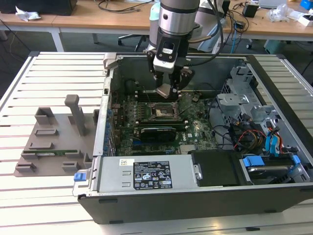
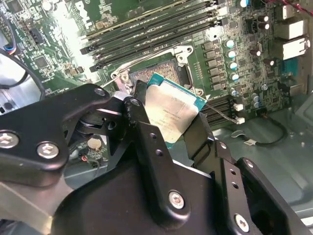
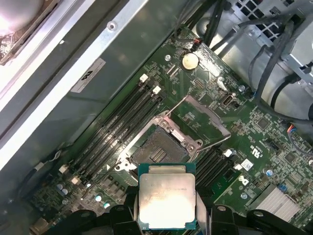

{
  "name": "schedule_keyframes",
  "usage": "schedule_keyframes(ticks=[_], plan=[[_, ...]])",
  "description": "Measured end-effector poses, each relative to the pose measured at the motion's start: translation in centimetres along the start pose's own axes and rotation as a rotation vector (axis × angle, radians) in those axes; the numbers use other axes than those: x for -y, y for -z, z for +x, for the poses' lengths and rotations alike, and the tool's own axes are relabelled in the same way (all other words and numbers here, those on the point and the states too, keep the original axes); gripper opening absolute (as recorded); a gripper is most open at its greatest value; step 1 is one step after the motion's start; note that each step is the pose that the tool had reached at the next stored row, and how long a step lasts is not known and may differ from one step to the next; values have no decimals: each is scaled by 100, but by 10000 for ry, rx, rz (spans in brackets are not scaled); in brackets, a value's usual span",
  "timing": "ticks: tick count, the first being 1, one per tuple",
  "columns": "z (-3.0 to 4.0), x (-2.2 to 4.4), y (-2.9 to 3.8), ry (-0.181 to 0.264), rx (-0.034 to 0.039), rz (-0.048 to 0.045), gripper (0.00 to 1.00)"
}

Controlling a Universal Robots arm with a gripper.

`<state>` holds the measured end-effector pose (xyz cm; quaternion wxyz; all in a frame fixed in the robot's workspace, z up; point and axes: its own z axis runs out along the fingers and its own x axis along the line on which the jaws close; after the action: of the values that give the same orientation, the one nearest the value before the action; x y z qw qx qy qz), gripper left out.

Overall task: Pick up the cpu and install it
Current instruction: 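Place the cpu into insertion slot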

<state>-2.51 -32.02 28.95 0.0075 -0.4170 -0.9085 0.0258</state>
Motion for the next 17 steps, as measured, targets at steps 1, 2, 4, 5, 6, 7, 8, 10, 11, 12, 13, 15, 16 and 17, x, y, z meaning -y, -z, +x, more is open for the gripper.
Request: schedule_keyframes(ticks=[1,2,4,5,6,7,8,10,11,12,13,15,16,17], plan=[[0,0,0,-100,-5,2,55],[0,0,0,-255,-12,4,55],[0,0,0,-491,-24,6,55],[0,0,0,-601,-30,7,55],[0,0,0,-697,-35,8,55],[0,0,0,-803,-40,10,55],[0,0,0,-870,-43,10,55],[0,0,0,-1016,-50,12,55],[0,0,0,-1095,-54,13,55],[0,0,0,-1156,-57,14,55],[0,0,0,-1253,-61,15,55],[0,0,0,-1400,-68,17,55],[0,0,0,-1503,-72,19,55],[0,0,0,-1573,-75,20,55]])
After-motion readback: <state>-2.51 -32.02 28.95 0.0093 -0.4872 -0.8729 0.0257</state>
